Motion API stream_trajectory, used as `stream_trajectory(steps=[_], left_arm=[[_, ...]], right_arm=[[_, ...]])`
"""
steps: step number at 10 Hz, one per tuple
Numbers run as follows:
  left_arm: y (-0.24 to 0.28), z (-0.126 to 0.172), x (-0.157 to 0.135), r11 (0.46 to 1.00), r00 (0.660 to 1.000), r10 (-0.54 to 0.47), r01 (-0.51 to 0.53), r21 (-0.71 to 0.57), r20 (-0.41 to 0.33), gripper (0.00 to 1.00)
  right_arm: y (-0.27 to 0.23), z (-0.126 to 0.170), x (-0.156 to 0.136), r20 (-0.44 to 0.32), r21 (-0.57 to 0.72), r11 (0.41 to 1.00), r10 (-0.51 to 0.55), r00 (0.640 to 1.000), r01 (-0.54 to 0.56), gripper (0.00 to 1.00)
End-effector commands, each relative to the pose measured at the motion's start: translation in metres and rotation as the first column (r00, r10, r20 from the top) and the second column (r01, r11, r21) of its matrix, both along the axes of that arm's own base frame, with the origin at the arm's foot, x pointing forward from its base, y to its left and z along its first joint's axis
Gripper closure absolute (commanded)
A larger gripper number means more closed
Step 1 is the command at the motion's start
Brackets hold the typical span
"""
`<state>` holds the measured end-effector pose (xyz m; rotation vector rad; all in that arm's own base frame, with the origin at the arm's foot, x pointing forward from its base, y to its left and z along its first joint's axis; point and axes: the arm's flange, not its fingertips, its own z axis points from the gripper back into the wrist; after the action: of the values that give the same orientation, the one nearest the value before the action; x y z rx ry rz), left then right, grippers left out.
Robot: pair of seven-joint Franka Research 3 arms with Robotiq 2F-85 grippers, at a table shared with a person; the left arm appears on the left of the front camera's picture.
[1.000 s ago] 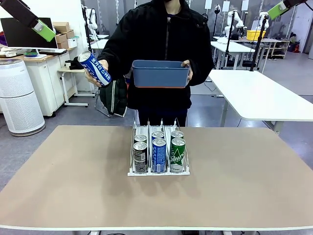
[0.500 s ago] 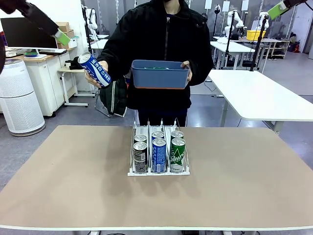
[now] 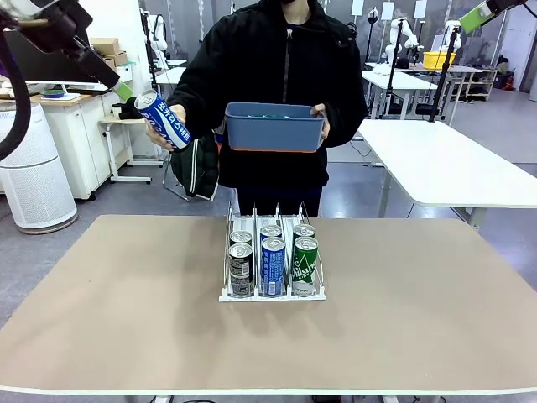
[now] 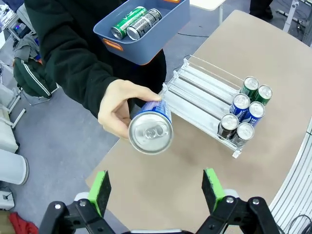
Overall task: Fill the beverage cans into the dispenser.
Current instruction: Pick up the Ionic drink handed by the human.
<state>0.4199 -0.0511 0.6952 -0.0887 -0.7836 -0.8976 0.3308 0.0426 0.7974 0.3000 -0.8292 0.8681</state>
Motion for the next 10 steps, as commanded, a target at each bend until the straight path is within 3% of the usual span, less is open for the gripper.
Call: stream_trajectory(steps=[1, 10], left_arm=[[-0.002, -0.004, 0.019, 0.999, 0.999, -0.038, 0.039, -0.029, 0.023, 0.0], [-0.023, -0.029, 0.065, 0.992, 0.992, -0.119, 0.118, -0.039, -0.045, 0.0]], right_arm=[[0.0, -0.001, 0.0, -0.003, -0.001, 1.0, 0.003, 1.0, -0.003, 0.0], [0.0, -0.001, 0.0, -0.003, -0.001, 1.0, 0.003, 1.0, -0.003, 0.0]])
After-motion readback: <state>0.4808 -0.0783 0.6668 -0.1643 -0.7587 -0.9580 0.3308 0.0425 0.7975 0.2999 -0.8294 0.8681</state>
